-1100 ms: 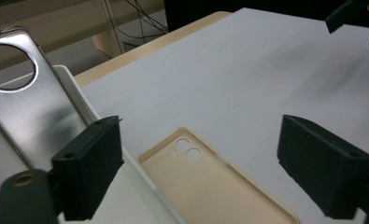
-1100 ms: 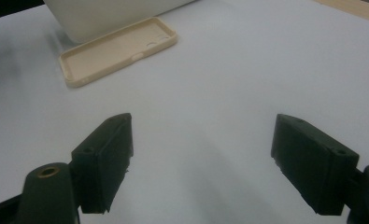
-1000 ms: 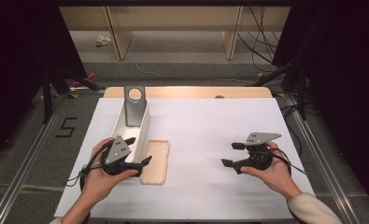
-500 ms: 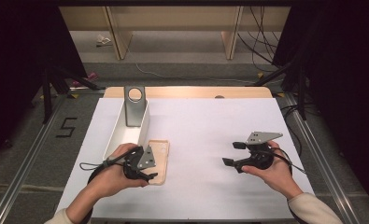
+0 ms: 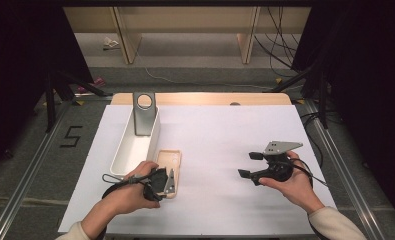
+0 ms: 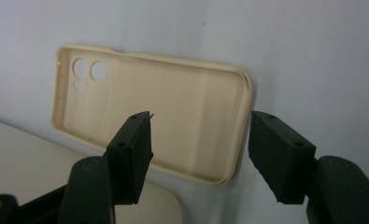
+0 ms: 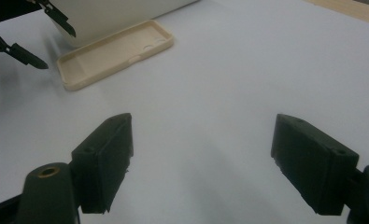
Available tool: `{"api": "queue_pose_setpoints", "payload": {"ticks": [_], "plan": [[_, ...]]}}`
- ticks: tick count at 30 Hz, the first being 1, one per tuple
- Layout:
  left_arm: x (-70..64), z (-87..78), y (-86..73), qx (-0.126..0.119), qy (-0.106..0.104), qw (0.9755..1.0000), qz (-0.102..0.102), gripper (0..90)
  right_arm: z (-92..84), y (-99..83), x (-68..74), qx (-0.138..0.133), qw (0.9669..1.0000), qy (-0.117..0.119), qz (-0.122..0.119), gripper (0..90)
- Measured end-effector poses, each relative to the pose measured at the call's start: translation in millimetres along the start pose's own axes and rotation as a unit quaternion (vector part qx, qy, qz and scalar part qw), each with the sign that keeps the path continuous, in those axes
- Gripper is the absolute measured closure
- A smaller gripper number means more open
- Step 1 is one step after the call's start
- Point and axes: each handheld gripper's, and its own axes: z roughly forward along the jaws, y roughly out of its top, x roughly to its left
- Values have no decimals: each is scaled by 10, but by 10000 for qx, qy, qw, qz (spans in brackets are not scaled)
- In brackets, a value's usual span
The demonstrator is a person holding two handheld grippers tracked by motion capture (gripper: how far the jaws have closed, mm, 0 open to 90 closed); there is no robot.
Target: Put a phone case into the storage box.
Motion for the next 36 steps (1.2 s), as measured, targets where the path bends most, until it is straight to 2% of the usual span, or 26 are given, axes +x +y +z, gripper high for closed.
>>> {"api": "queue_pose_setpoints", "payload": {"ticks": [7,8,10,12,23,29,36], "plan": [[-45,95,13,167,-57,9998,102,352,-1,3,4,8,10000,9,0,219],[-57,108,9,172,-98,9998,31,351,-1,3,4,-4,10000,11,-2,219],[-50,125,8,223,-46,9997,123,352,-2,4,4,-10,10000,12,-1,220],[-59,144,5,269,-43,9996,122,355,-3,4,3,-13,10000,13,1,221],[-67,185,9,344,-48,9991,228,384,-2,5,6,-5,10000,28,-2,224],[-64,200,-4,350,-98,9992,182,404,0,6,7,-6,10000,41,-3,227],[-58,207,-3,344,-130,9990,239,422,-3,5,6,-9,10000,40,-2,229]]}}
